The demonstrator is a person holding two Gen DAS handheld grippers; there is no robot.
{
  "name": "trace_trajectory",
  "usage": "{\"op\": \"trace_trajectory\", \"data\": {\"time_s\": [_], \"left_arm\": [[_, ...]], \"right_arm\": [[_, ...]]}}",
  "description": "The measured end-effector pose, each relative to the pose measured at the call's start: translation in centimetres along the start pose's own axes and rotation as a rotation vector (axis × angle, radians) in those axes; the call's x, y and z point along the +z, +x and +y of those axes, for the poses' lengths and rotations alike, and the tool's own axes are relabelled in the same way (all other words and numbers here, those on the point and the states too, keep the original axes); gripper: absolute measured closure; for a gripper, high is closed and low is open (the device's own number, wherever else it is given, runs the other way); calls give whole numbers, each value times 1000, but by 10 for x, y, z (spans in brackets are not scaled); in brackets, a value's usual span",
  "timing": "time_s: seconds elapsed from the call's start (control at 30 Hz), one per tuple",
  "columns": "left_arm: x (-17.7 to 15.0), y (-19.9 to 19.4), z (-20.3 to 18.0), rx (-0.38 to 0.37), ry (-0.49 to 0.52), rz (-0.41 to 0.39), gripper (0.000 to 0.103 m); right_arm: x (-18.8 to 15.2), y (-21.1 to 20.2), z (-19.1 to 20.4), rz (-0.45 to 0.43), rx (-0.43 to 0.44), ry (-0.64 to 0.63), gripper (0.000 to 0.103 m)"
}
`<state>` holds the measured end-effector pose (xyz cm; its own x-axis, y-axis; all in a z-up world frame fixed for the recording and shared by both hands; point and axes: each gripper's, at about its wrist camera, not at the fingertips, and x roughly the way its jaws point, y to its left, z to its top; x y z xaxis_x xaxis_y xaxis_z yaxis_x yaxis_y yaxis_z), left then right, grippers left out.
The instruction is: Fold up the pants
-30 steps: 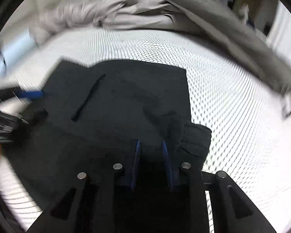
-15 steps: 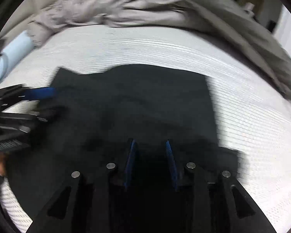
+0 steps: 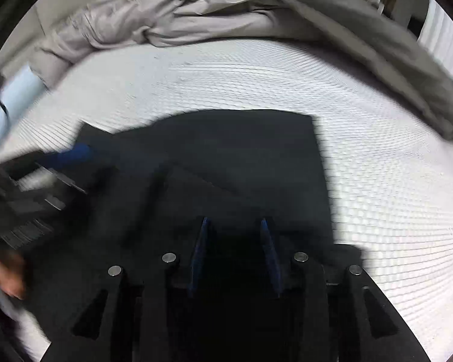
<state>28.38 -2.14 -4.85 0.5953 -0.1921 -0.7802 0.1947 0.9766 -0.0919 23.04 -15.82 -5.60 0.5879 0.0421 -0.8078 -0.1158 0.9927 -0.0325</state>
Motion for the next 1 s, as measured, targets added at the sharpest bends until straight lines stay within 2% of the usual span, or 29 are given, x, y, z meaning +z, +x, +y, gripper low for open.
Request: {"op": "trace_trajectory", "data": {"time_s": [0.03,0.1,0.13,0.23,0.33,0.37,0.4,0.43,0.47,0.5,0.53,0.6,0.63,0.67,0.73,0.8,0.83,0.87,0.93,1.0], "left_arm": [[-4,-5,2,15,-4,1,58],[-13,-22,5,40,-21,2,58],[-18,-33,2,25,-17,-11,58],[-37,-61,-14,-88,63,-59,58],[-62,-51,-40,-161,157,8,57],[-68,-45,-43,-146,173,14,57],[-74,-44,-46,-143,189,8,57],[-78,-47,-45,-150,210,5,56],[-81,-51,-41,-147,214,12,52],[-81,-54,-35,-148,206,14,51],[-82,-59,-27,-151,184,15,51],[-81,-68,-16,-109,153,0,51],[-82,-76,-17,-111,150,-14,51],[-81,-84,-18,-141,153,-30,51],[-86,-92,-31,-219,174,-44,51],[-93,-83,-51,-268,218,0,50],[-99,-75,-60,-266,253,30,50],[-103,-71,-65,-240,286,35,50],[-111,-71,-70,-222,362,43,50],[-115,-79,-62,-236,369,52,49]], "right_arm": [[-4,-6,-5,-9,-30,-23,70],[-13,-21,-21,-24,41,-10,71],[-17,-32,-25,-43,63,6,71],[-26,-68,-12,-125,137,-23,68],[-29,-73,22,-141,244,-63,64],[-30,-63,36,-114,252,-85,64],[-32,-53,45,-81,236,-112,64],[-35,-39,53,-36,172,-158,64],[-40,-32,54,-33,112,-191,62],[-45,-33,46,-49,92,-191,61],[-48,-37,33,-49,92,-162,61],[-55,-47,3,-47,165,-73,64],[-57,-55,-6,-60,207,-27,64],[-57,-62,-8,-75,211,-12,63],[-56,-78,8,-114,208,-46,63],[-58,-85,31,-133,277,-109,63],[-57,-81,45,-113,301,-145,63],[-57,-71,57,-79,304,-179,63],[-67,-57,71,-22,230,-249,63],[-76,-57,53,-22,188,-244,63]]}}
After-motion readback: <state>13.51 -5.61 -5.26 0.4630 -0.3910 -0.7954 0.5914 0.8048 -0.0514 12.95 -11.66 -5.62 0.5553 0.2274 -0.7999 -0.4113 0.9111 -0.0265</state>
